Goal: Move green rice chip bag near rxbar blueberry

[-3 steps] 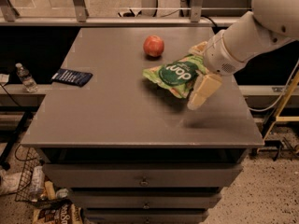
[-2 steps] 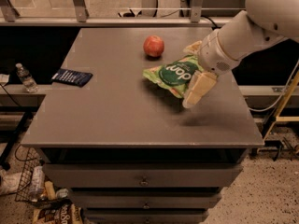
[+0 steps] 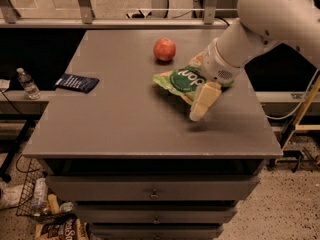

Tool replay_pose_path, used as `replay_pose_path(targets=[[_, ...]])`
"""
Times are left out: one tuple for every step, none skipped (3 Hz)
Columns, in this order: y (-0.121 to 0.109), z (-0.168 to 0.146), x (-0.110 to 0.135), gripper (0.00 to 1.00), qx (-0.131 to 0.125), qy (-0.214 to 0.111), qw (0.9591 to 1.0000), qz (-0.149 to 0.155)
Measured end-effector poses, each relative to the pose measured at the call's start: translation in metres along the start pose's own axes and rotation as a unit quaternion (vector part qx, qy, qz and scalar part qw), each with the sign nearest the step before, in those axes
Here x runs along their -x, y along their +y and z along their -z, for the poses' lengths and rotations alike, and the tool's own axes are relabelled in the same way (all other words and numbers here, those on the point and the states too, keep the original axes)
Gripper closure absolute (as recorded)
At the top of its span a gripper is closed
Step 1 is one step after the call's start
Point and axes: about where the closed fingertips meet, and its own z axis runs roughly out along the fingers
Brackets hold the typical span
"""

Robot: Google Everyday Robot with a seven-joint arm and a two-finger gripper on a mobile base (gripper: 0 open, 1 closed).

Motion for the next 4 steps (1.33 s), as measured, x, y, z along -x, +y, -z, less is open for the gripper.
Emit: replay_pose_path(targets=[[0.005,-0.011,-0.004,0.16,0.014,0.015,0.9998,-0.004],[0.008,-0.015,-0.007,0.39,0.021,0.022,0.9995,-0.007],[0.005,-0.009,-0.011,0.62,0.02,0.008,0.9996,-0.02],[-0.003,0.013,-0.007,0.85,0.002,-0.019,0.9994,-0.027]])
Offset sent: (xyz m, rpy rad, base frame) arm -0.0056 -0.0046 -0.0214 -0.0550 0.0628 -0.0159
